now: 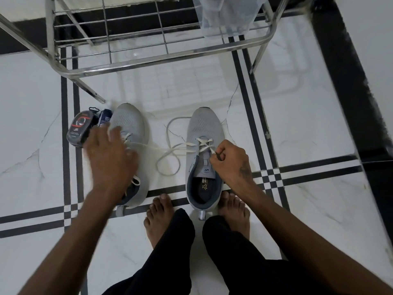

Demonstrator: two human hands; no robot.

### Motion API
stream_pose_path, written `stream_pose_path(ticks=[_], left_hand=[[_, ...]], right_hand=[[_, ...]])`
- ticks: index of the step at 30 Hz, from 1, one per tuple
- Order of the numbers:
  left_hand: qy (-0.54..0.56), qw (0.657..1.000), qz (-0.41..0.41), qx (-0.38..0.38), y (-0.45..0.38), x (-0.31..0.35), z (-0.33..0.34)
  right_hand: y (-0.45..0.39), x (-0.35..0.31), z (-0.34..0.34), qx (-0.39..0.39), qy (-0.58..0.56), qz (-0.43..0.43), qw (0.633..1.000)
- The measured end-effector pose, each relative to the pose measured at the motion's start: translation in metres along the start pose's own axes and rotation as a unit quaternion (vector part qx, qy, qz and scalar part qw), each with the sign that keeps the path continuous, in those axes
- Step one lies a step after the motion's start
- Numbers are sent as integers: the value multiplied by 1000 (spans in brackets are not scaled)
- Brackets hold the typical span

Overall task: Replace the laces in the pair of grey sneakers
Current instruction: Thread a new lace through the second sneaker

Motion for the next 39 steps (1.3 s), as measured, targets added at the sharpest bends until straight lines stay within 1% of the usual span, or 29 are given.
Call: stream_pose_path(ticks=[1, 2, 4, 5, 6, 8, 11, 14, 16, 18, 19, 20, 21, 22, 23, 24, 25, 27, 28, 29, 30, 31, 32, 33, 34, 35, 36, 38, 39], left_hand=[[25, 997, 69, -4, 1, 28, 5], [57, 990, 123, -29, 2, 56, 13], [91, 973, 182, -111, 6, 101, 41], [78, 967, 192, -147, 7, 115, 55], [61, 965, 186, -173, 5, 120, 66], [64, 965, 159, -197, 1, 113, 75], [101, 962, 148, -208, 0, 83, 73], [125, 956, 145, -221, 6, 63, 69], [142, 962, 128, -197, 0, 61, 67], [194, 963, 99, -160, -12, 65, 66], [220, 956, 91, -170, -17, 70, 71], [232, 946, 84, -208, -20, 77, 80], [231, 934, 75, -264, -19, 83, 91], [221, 920, 64, -317, -17, 87, 101], [204, 912, 57, -350, -15, 86, 104], [180, 915, 66, -355, -18, 85, 101], [146, 925, 86, -341, -24, 83, 90], [108, 950, 114, -271, -39, 73, 54], [132, 956, 113, -235, -45, 69, 34], [199, 953, 94, -207, -49, 66, 10], [308, 931, 57, -189, -51, 66, -9], [430, 883, 6, -189, -51, 68, -22], [537, 816, -37, -210, -49, 75, -30], [613, 750, -69, -238, -45, 86, -34], [658, 700, -95, -259, -43, 97, -38], [689, 661, -122, -272, -41, 104, -39], [716, 624, -151, -276, -41, 107, -41], [765, 546, -214, -267, -42, 104, -41], [788, 502, -249, -255, -41, 98, -39]], right_hand=[[1, -1, 1, 1, 0, -3, 1000], [1, -2, 2, 1, -3, -5, 1000], [2, -2, 3, 1, -8, -1, 1000], [2, -2, 3, 2, -8, -1, 1000], [2, -2, 3, 3, -6, 0, 1000], [1, 0, 1, 5, -7, 5, 1000], [-1, 4, 0, 9, 0, 12, 1000], [0, -2, 9, -6, 0, 1, 1000], [1, -7, 14, -13, -4, -8, 1000], [2, -8, 16, -10, -12, -6, 1000], [3, -7, 16, -10, -13, -2, 1000], [3, -6, 15, -9, -11, 0, 1000], [3, -4, 14, -6, -9, 4, 1000], [3, -2, 13, -6, -7, 8, 1000], [4, 0, 11, -8, -7, 13, 1000], [4, 1, 8, -8, -9, 17, 1000], [5, 0, 5, -9, -4, 15, 1000], [6, -11, -2, -4, 45, -18, 999], [7, -20, -6, 3, 62, -47, 997], [9, -33, -7, 1, 47, -74, 996], [9, -46, -5, -23, -6, -92, 996], [11, -62, 2, -78, -83, -96, 989], [15, -82, 13, -157, -164, -91, 970], [20, -101, 25, -229, -216, -82, 946], [26, -118, 31, -272, -228, -85, 931], [29, -132, 34, -288, -221, -102, 926], [31, -142, 30, -279, -213, -124, 928], [30, -147, 9, -228, -229, -144, 936], [29, -141, -1, -203, -244, -139, 938]])
Point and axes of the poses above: each hand's wrist, its own y-axis away from the middle knuckle, its own z-axis out of the palm, x = y × z, the point moved 9 cm from there along -y, towards the middle knuckle
